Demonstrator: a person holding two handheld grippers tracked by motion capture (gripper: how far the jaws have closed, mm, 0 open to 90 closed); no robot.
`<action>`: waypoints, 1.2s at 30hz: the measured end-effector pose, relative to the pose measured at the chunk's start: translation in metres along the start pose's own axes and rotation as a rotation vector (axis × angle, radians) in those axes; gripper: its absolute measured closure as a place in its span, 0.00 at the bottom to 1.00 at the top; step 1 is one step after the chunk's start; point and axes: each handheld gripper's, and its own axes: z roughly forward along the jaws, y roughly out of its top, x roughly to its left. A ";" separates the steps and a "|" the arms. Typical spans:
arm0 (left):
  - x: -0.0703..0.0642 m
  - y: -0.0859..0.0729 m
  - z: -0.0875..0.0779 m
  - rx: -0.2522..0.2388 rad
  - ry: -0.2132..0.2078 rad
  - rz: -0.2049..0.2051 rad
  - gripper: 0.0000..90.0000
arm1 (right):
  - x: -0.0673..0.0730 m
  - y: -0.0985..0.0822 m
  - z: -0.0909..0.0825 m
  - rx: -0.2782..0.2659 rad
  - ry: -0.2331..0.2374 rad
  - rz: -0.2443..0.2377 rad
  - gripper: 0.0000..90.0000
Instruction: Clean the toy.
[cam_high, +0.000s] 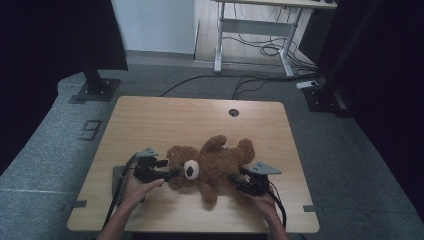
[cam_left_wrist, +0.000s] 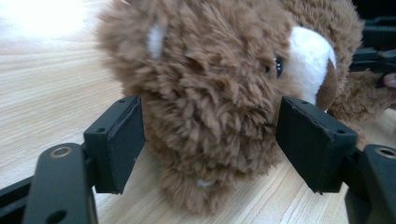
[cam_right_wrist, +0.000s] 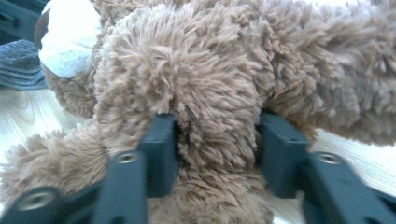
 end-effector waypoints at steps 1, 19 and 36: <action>0.000 0.000 0.001 0.002 -0.004 0.001 0.28 | -0.001 0.002 0.000 0.015 -0.004 0.002 0.41; 0.001 0.000 0.000 0.012 -0.014 0.005 0.31 | 0.000 0.007 0.026 0.133 0.036 -0.028 0.61; 0.004 0.001 -0.038 -0.100 -0.011 0.012 0.31 | 0.004 0.035 0.011 -0.050 0.106 0.092 0.78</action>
